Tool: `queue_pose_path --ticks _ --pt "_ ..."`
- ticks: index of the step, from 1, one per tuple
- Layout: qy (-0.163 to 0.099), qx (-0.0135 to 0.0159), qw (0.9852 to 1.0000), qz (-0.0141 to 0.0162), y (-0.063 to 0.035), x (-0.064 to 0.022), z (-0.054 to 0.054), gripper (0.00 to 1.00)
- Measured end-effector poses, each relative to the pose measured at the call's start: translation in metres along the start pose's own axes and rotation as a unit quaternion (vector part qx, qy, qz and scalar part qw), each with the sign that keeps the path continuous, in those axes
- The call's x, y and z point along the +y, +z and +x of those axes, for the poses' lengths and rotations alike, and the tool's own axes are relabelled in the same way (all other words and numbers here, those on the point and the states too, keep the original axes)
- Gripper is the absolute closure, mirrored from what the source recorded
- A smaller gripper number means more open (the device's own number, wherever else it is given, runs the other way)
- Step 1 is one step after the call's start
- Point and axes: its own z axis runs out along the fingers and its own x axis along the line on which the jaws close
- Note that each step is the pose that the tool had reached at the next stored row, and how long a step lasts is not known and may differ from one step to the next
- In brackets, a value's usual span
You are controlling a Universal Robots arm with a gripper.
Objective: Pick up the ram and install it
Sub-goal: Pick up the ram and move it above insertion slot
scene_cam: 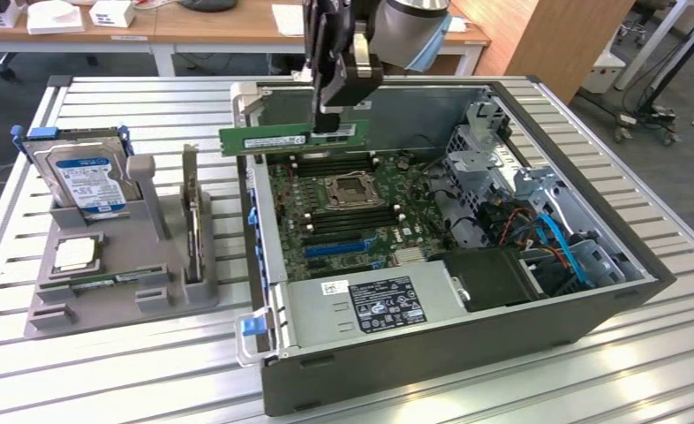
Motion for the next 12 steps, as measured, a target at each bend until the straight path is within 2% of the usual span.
queue_pose_path --ticks 12 --pt "0.0 0.0 1.0 0.0 -0.001 -0.0252 0.001 0.88"
